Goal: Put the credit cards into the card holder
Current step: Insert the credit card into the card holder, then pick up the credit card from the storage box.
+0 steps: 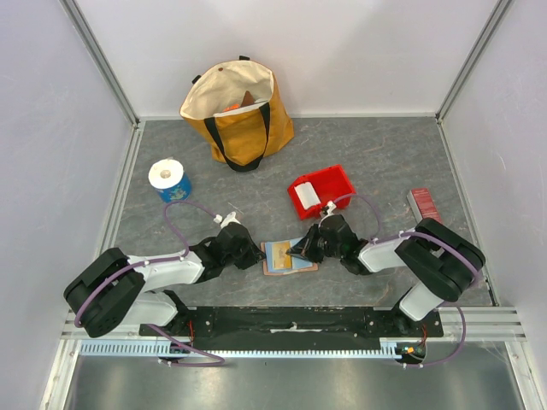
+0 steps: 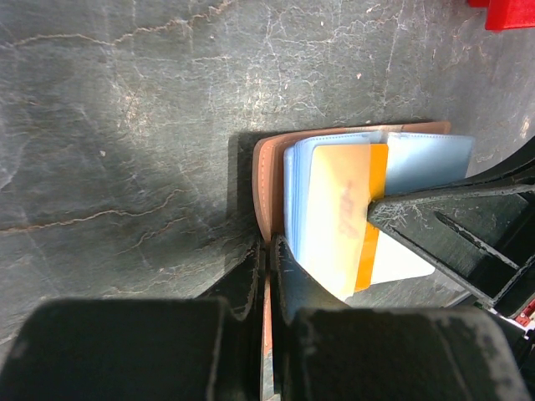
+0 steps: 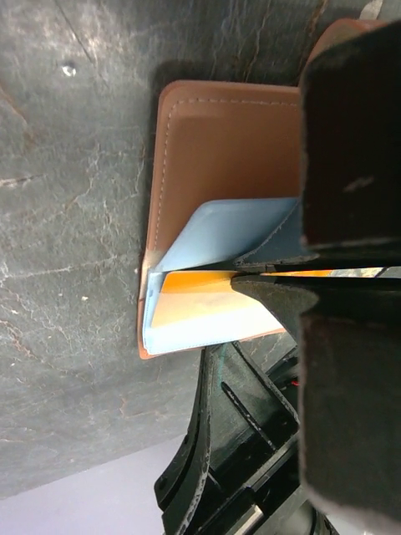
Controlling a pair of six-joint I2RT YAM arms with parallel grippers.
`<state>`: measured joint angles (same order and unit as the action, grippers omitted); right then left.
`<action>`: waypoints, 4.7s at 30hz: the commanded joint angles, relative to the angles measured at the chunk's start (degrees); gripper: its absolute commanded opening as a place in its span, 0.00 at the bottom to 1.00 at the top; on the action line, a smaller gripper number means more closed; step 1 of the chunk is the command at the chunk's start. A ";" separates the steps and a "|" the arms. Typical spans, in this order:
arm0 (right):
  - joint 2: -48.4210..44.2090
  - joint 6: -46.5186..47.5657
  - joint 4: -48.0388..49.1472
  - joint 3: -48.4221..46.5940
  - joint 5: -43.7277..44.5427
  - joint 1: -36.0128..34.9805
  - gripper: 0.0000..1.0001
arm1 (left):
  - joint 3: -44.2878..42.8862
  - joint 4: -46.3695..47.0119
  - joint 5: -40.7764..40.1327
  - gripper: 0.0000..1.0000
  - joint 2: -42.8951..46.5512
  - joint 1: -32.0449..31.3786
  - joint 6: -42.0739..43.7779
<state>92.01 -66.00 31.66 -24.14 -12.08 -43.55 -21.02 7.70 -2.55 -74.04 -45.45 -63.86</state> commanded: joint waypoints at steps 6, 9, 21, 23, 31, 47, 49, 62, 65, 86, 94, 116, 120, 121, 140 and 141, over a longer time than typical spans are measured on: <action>-1.13 3.94 -8.80 -3.45 3.20 -4.00 0.09 | 2.21 -4.98 -0.71 0.02 -1.46 -0.25 -0.31; -1.74 5.70 -11.87 -4.42 4.16 -4.00 0.17 | 2.12 -4.98 -0.71 0.02 -1.55 -0.16 -0.22; -9.21 11.59 -23.49 -6.44 11.02 -4.00 0.56 | 2.65 -5.86 -1.32 0.02 -0.84 -0.08 -0.13; -9.30 11.94 -23.14 -6.53 10.85 -3.91 0.57 | 2.56 -5.86 -1.32 0.02 -0.84 -0.16 -0.13; -15.00 13.26 -29.02 -8.03 18.30 -3.91 0.56 | 2.21 -6.82 -1.85 0.02 -0.58 -0.08 0.22; -5.53 15.54 -17.86 -11.36 4.70 -3.91 0.58 | 0.10 -7.18 -1.76 0.02 -0.67 -0.08 2.95; -3.42 15.99 -17.34 -12.33 3.47 -4.00 0.57 | -0.34 -7.26 -1.76 0.02 -0.75 -0.16 3.65; 1.33 17.30 -11.97 -14.00 -3.74 -3.91 0.45 | -3.50 -8.76 -2.11 0.02 -2.69 -0.08 6.37; 0.63 18.27 -11.10 -13.92 -3.31 -3.91 0.45 | -4.03 -8.85 -1.94 0.02 -3.30 -0.08 6.90; -17.83 34.96 -39.47 -24.36 12.70 6.00 0.68 | -8.16 -15.00 -3.87 0.02 -0.40 0.10 13.93; -6.69 41.38 -44.84 -37.28 7.26 16.12 0.73 | -10.44 -15.09 -1.94 0.02 -0.14 1.07 17.97; 16.53 46.13 -45.81 -51.09 -6.90 23.25 0.80 | -11.59 -14.91 1.58 0.02 -0.67 3.62 19.29; 17.42 46.13 -45.81 -51.53 -8.75 23.34 0.79 | -11.68 -14.82 1.76 0.02 -0.93 3.70 19.21; 17.42 46.22 -45.81 -51.53 -9.36 23.34 0.79 | -11.59 -14.91 1.84 0.02 -0.93 3.70 19.21; 16.63 46.05 -45.81 -51.36 -13.42 24.39 0.50 | -10.80 -14.30 2.28 0.02 -1.02 3.79 18.77; 16.54 45.87 -45.81 -51.36 -13.24 24.39 0.49 | -10.80 -14.30 2.28 0.02 -1.02 3.79 18.77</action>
<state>109.58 -20.16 -14.68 -73.78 -24.14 -19.57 -30.83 -7.40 -0.89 -75.09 -42.06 -46.85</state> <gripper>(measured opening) 0.512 0.033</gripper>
